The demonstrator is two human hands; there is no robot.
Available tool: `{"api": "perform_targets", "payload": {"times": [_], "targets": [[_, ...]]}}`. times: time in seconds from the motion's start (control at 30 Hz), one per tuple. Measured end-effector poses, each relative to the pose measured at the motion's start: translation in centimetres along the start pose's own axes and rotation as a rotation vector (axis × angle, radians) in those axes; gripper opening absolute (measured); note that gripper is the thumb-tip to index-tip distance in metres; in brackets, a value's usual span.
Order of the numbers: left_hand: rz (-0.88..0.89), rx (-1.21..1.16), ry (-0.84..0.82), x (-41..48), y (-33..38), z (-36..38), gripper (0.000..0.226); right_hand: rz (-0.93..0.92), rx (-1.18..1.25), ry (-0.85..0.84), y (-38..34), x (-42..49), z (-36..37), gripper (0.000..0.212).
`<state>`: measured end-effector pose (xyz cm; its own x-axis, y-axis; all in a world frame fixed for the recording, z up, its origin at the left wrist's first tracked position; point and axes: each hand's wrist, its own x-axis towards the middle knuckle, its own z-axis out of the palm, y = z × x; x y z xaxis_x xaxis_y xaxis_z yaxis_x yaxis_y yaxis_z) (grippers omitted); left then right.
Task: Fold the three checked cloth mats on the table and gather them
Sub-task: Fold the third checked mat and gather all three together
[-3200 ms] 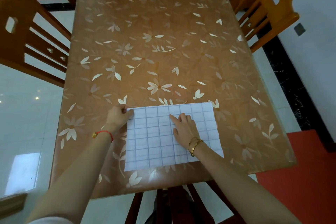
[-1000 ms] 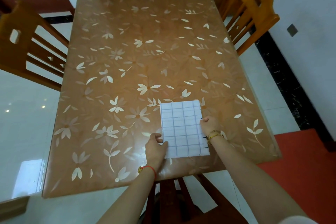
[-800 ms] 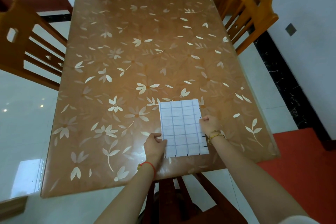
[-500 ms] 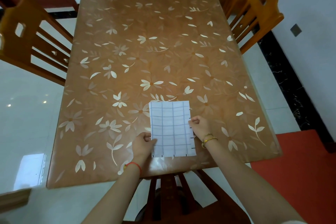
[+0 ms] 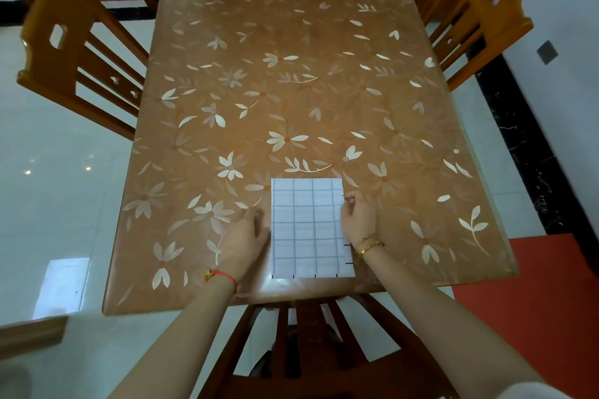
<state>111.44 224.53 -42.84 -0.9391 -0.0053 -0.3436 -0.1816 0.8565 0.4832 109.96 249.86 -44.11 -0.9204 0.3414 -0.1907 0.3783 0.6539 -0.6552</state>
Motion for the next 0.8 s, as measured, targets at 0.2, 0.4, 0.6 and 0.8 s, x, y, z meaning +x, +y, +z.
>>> {"api": "perform_targets", "payload": {"times": [0.2, 0.4, 0.6, 0.8], "targets": [[0.279, 0.355, -0.099, 4.0, 2.2, 0.2, 0.065, -0.465, -0.405, -0.274, -3.3, 1.2, 3.2, 0.052], [0.245, 0.511, -0.271, 6.2, 3.5, 0.9, 0.070, -0.469, -0.558, -0.452, -5.4, 1.8, 5.9, 0.057], [0.244, 0.519, -0.294, 6.9, 2.4, 1.5, 0.074, -0.397, -0.631, -0.398, -2.8, 2.4, 5.2, 0.055], [0.272, 0.521, -0.269, 6.7, 2.2, 1.3, 0.073, -0.181, -0.714, -0.240, 2.1, 2.5, 1.3, 0.058]]}}
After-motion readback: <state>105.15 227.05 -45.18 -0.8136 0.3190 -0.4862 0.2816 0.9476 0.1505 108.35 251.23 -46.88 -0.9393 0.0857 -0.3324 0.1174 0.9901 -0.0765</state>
